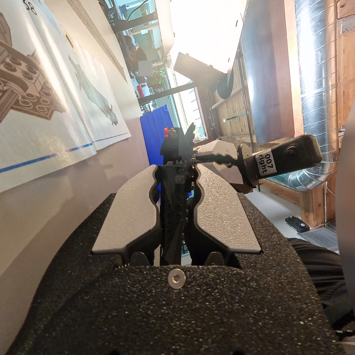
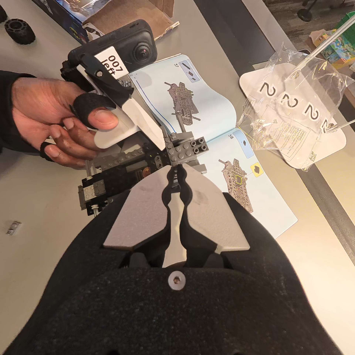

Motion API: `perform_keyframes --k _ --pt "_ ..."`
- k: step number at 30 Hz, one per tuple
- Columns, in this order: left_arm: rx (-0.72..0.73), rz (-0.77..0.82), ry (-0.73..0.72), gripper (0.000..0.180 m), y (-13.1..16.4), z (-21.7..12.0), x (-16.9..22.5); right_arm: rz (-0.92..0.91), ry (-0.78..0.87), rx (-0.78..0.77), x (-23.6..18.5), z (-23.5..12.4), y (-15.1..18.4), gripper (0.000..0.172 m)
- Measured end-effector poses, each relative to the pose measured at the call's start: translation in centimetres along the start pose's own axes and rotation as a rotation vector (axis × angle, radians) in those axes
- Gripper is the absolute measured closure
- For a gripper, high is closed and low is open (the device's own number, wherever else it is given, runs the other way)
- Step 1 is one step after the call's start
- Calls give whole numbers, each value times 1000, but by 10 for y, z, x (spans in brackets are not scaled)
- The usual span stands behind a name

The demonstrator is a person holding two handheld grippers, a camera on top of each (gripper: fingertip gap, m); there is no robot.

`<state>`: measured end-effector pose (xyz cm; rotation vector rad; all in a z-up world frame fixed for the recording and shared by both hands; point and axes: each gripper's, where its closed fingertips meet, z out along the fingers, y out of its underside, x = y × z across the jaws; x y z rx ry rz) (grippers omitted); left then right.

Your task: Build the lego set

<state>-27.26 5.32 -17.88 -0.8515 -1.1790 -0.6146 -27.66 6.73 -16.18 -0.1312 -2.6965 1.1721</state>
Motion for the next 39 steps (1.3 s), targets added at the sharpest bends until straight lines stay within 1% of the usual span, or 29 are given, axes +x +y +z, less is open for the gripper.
perform_keyframes --k 12,19,22,27,30,39 --pt "1 1 2 147 0 0 0 -17 13 0 0 0 0 167" --pt "2 2 3 147 0 0 1 -12 35 29 0 -3 -4 166" --pt "3 1 4 147 0 0 1 7 66 52 2 -8 -5 164" --pt "7 -7 9 147 -1 -1 1 33 139 153 4 -20 -5 163" --pt "5 -5 9 147 -1 0 1 34 118 149 2 -17 0 163" --pt "2 -2 6 147 0 0 0 0 84 123 3 -6 -4 164"
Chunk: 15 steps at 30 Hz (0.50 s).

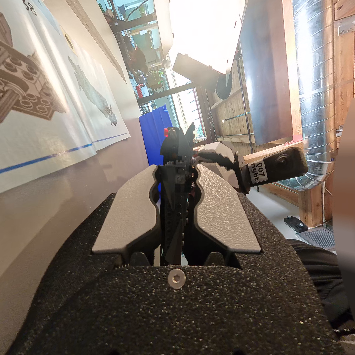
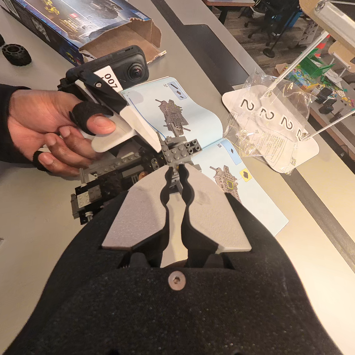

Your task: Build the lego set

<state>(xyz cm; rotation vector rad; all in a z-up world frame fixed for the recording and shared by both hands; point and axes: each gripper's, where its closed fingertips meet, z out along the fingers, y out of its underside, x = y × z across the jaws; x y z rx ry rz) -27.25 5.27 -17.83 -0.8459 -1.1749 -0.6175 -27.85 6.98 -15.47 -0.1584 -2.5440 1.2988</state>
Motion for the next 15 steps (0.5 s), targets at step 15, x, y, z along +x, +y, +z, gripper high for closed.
perform_keyframes --k 15 --pt "1 -4 -4 147 -1 0 -1 -68 38 -51 1 4 4 170"
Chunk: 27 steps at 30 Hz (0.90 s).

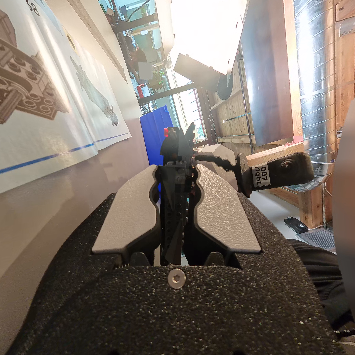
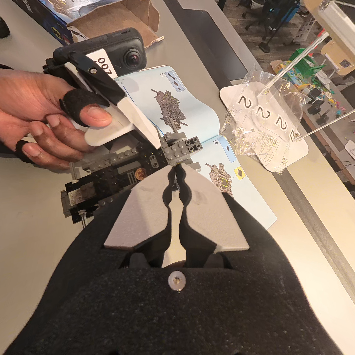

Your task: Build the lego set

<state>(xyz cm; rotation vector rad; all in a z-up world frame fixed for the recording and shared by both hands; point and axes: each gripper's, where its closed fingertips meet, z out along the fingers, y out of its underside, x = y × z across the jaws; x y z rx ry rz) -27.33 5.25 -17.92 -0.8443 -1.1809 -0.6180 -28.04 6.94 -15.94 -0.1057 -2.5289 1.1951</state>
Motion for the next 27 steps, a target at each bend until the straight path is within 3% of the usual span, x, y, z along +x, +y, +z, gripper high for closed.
perform_keyframes --k 11,27 --pt "1 0 2 147 0 0 0 78 27 59 1 -11 0 164" --pt "5 -3 4 147 -1 -1 0 356 70 64 -2 -24 25 158"
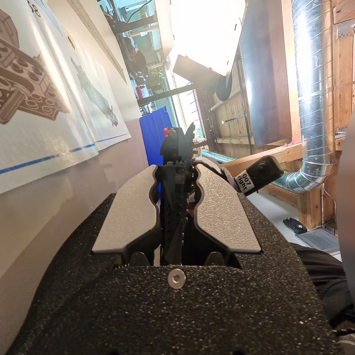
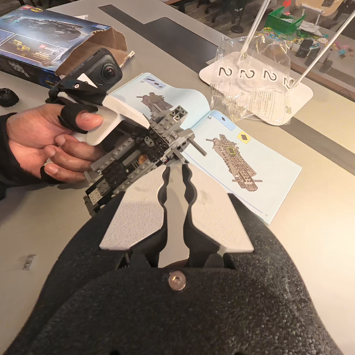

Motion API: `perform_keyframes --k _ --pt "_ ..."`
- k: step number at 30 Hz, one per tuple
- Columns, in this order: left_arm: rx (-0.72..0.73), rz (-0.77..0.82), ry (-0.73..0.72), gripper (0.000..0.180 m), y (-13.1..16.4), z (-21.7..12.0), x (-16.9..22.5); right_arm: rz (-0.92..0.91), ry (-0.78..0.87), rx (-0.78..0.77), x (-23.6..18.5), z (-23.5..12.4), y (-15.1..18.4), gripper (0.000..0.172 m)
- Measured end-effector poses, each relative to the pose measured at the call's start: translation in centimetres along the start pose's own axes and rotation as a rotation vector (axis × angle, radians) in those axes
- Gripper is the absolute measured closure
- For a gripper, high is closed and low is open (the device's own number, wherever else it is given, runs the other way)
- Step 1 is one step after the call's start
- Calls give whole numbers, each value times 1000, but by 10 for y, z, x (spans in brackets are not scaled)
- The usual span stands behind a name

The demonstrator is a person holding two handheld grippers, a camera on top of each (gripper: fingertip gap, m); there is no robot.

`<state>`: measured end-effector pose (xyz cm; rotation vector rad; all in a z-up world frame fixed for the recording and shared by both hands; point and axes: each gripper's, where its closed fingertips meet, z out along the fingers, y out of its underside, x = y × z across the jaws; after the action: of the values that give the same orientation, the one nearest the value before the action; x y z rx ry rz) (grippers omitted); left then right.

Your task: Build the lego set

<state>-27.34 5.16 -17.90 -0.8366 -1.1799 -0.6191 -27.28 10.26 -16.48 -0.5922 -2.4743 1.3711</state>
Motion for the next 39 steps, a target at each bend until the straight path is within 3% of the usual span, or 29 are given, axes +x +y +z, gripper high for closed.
perform_keyframes --k 10,20,26,34,39 --pt "-3 8 -1 147 1 0 1 95 -11 15 1 3 -6 145" --pt "-9 45 1 147 3 1 4 543 -148 56 2 13 -4 117" --pt "-11 49 1 147 3 2 4 680 -207 93 -1 18 -5 106" --pt "-19 65 28 147 4 2 9 807 -339 151 -3 23 -10 116" --pt "-21 92 91 147 4 1 19 746 -379 168 -8 16 -16 119"
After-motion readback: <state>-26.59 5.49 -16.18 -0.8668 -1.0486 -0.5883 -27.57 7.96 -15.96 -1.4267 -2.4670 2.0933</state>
